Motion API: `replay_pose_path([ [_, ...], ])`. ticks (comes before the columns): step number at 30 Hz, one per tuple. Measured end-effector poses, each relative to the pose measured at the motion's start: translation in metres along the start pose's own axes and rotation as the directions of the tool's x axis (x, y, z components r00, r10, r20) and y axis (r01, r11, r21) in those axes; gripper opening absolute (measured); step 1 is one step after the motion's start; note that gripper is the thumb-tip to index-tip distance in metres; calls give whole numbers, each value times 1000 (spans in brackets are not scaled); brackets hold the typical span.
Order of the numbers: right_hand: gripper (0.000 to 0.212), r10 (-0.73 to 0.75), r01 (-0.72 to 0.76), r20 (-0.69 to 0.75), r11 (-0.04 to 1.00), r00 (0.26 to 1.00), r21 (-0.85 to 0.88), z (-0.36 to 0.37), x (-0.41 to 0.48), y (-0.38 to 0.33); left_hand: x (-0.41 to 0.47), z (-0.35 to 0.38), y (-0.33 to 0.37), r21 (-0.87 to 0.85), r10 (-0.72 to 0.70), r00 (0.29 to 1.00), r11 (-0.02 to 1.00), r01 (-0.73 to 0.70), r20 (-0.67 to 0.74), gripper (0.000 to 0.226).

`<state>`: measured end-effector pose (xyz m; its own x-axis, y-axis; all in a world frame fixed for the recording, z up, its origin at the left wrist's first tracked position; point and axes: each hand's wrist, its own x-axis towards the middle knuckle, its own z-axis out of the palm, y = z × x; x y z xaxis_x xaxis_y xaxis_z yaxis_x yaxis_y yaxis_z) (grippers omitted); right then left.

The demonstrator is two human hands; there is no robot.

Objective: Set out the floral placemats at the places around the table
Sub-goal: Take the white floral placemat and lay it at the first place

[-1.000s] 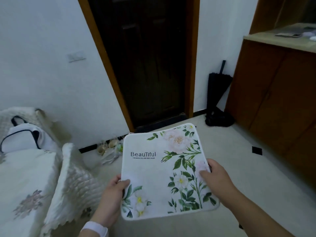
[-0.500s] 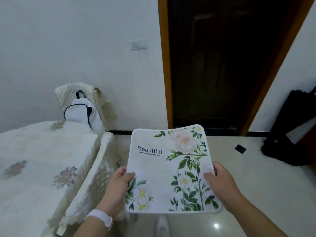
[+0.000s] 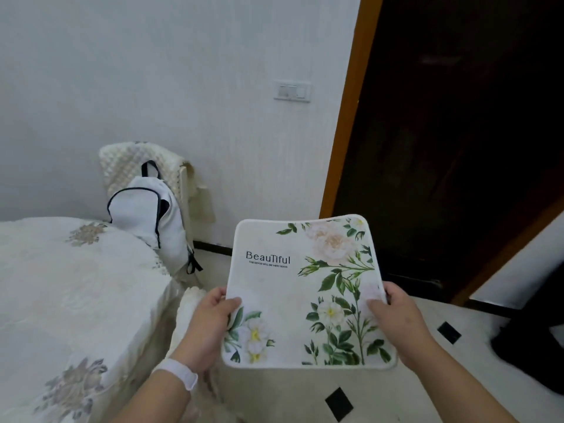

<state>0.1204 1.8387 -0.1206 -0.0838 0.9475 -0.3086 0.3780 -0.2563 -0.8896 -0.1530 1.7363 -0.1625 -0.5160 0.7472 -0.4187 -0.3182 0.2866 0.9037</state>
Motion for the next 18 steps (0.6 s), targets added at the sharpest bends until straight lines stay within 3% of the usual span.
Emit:
replay_pose_path([
  [9,22,-65,77,204,996,977,-53,92,84,-64,48,-54,44,-90,46,966,993,-71,-253,11],
  [18,19,-63,129,482,986,874,-106,186,188,-104,90,-77,63,-197,-28,878,977,-76,-478,12],
])
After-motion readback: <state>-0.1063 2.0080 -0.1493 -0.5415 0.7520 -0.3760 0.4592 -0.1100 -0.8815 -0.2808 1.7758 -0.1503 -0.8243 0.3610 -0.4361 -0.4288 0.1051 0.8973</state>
